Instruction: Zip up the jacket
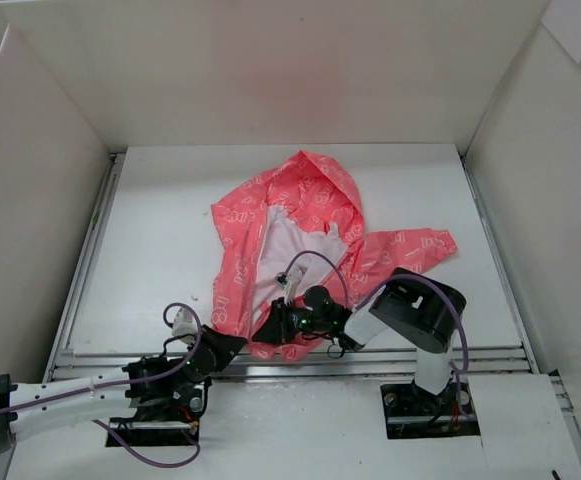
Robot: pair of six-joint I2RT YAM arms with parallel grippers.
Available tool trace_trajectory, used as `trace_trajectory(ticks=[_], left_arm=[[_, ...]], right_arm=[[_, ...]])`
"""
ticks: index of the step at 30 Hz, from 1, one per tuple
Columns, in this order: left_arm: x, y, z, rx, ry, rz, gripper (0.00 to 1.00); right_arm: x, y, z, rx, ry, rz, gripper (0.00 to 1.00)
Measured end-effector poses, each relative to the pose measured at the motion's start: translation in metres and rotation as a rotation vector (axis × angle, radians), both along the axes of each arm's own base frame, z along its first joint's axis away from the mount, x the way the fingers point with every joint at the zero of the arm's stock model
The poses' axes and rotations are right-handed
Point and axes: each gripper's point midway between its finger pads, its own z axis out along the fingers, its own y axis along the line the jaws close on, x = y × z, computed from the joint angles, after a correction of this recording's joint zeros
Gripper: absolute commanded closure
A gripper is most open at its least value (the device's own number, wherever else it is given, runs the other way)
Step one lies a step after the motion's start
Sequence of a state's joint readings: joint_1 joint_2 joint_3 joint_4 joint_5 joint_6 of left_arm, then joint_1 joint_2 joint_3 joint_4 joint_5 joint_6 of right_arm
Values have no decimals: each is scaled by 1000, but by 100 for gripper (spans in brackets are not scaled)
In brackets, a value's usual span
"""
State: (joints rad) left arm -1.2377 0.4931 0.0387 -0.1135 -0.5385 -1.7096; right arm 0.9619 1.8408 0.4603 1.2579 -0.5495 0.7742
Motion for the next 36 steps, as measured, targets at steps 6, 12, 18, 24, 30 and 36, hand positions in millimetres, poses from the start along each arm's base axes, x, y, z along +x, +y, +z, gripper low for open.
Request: trace_trajectory(ticks=[6,12,18,24,30,36], left_arm=[[0,0,0,0,0,0,100],[0,0,0,0,0,0,100],[0,0,0,-1,-1,1,100],[0,2,-1,11,-2,3,100],[0,2,-1,11,-2,2,100],[1,1,2,-4,-7,3,100]], right_arm=[[-1,0,-8,-14,37,-8,65],[0,0,-4,-23,15,-3,55],[1,6,-2,-16,17,12,51],[0,14,1,17,23,53,48],[-2,14,2,33,40,72,50],[-10,10,1,34,65,106,50]])
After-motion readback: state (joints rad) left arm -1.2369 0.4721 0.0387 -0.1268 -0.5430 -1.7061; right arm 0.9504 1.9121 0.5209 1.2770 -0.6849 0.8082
